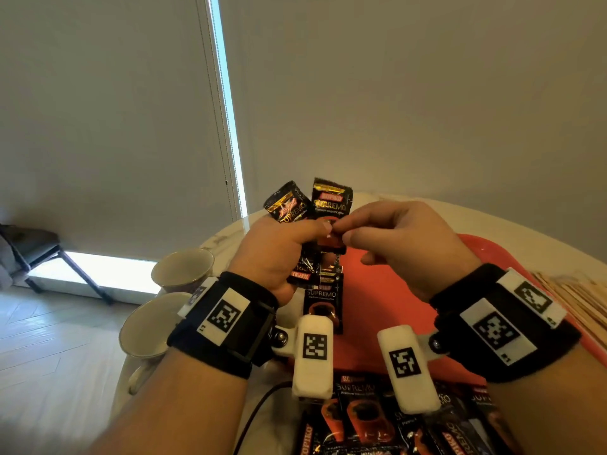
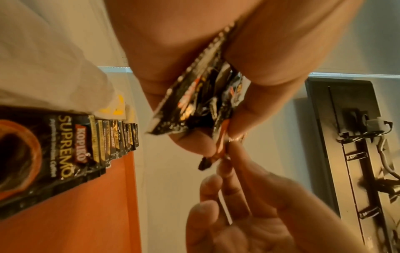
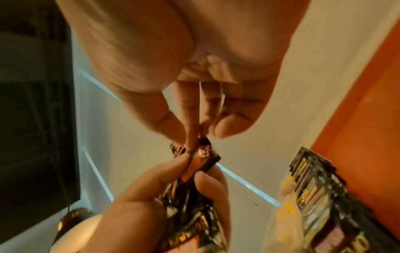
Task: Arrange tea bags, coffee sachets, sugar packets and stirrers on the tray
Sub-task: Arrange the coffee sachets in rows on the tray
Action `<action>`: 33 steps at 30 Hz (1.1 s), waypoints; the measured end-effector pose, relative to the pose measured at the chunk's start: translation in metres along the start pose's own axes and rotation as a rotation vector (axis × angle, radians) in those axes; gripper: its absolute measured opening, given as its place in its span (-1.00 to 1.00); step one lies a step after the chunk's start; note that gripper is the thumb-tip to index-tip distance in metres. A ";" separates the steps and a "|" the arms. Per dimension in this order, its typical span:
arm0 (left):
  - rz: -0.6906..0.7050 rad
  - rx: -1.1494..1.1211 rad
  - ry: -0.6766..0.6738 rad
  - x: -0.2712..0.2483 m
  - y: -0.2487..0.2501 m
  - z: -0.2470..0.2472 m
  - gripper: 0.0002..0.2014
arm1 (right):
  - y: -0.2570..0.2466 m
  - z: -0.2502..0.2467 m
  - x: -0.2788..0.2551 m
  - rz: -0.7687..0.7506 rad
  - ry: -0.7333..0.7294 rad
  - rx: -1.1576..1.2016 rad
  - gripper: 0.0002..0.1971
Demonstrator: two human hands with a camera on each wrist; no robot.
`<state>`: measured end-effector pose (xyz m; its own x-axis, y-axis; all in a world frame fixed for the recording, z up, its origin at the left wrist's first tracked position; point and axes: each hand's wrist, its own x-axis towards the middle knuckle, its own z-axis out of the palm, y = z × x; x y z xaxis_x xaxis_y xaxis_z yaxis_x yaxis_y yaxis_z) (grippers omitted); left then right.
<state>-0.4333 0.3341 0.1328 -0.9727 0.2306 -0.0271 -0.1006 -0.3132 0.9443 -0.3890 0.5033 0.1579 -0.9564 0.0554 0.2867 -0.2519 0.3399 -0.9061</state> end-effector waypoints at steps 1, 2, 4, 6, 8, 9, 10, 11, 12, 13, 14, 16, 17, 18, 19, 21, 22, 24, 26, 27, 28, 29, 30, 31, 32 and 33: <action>0.014 0.028 -0.009 0.000 -0.001 -0.001 -0.73 | 0.001 -0.001 0.001 0.037 0.032 0.086 -0.85; 0.029 0.061 -0.021 0.000 -0.001 -0.002 -0.73 | 0.001 -0.003 0.002 0.071 0.063 0.186 -0.84; 0.044 0.114 -0.061 -0.002 -0.001 -0.002 -0.73 | 0.001 -0.008 0.004 0.124 0.082 0.333 -0.76; 0.038 0.135 -0.097 -0.003 -0.001 -0.001 -0.71 | -0.001 -0.011 0.005 0.180 0.053 0.411 -0.80; 0.031 0.132 -0.110 -0.004 0.000 -0.001 -0.66 | -0.002 -0.012 0.005 0.247 0.053 0.495 -0.89; 0.029 0.125 -0.113 -0.003 0.000 -0.001 -0.64 | -0.001 -0.012 0.006 0.273 0.065 0.547 -0.90; 0.028 0.119 -0.110 -0.003 0.001 -0.001 -0.63 | -0.001 -0.011 0.006 0.284 0.076 0.588 -0.92; 0.028 0.115 -0.102 -0.002 0.001 -0.001 -0.63 | 0.000 -0.011 0.006 0.284 0.083 0.602 -0.94; 0.026 0.114 -0.089 -0.002 0.000 -0.002 -0.63 | 0.001 -0.010 0.006 0.281 0.082 0.594 -0.94; 0.023 0.112 -0.078 0.000 0.000 -0.002 -0.65 | 0.003 -0.009 0.006 0.277 0.078 0.575 -0.92; 0.019 0.103 -0.063 0.001 0.000 -0.002 -0.69 | 0.004 -0.008 0.006 0.277 0.074 0.561 -0.89; 0.003 0.066 -0.016 0.002 0.002 -0.003 -0.80 | 0.007 -0.005 0.005 0.283 0.094 0.564 -0.84; -0.006 0.046 0.018 0.003 0.003 -0.004 -0.85 | 0.009 -0.003 0.005 0.291 0.118 0.573 -0.83; -0.007 0.040 0.052 0.004 0.004 -0.006 -0.88 | 0.011 -0.002 0.004 0.311 0.138 0.584 -0.83; 0.004 0.048 0.076 0.006 0.004 -0.007 -0.90 | 0.013 0.000 0.003 0.341 0.145 0.593 -0.83; 0.032 0.060 0.095 0.007 0.004 -0.008 -0.90 | 0.020 0.002 0.000 0.415 0.130 0.582 -0.84; 0.038 0.053 0.112 0.007 0.004 -0.008 -0.90 | 0.022 0.002 -0.002 0.452 0.122 0.551 -0.86; 0.040 0.031 0.168 0.007 0.006 -0.009 -0.86 | 0.027 0.003 -0.006 0.532 0.111 0.449 -0.90; 0.029 -0.003 0.193 0.007 0.008 -0.011 -0.80 | 0.032 0.004 -0.012 0.624 0.060 0.342 -0.92; 0.019 -0.027 0.187 0.006 0.010 -0.012 -0.77 | 0.034 0.005 -0.015 0.666 0.014 0.299 -0.96; 0.007 -0.051 0.179 0.006 0.011 -0.012 -0.76 | 0.035 0.006 -0.018 0.699 -0.039 0.258 -0.96; -0.007 -0.072 0.172 0.004 0.012 -0.012 -0.76 | 0.037 0.008 -0.021 0.720 -0.087 0.222 -0.94; -0.019 -0.088 0.165 0.003 0.013 -0.011 -0.75 | 0.039 0.010 -0.022 0.732 -0.120 0.196 -0.93; -0.027 -0.099 0.161 0.003 0.014 -0.010 -0.75 | 0.040 0.011 -0.022 0.738 -0.138 0.174 -0.93; -0.030 -0.108 0.159 0.002 0.014 -0.010 -0.74 | 0.041 0.013 -0.022 0.741 -0.149 0.156 -0.94; -0.033 -0.118 0.156 0.002 0.014 -0.010 -0.74 | 0.042 0.015 -0.022 0.742 -0.154 0.144 -0.95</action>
<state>-0.4391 0.3207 0.1423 -0.9881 0.0998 -0.1169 -0.1481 -0.4153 0.8975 -0.3807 0.5024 0.1093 -0.8893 0.0862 -0.4491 0.4571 0.1382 -0.8786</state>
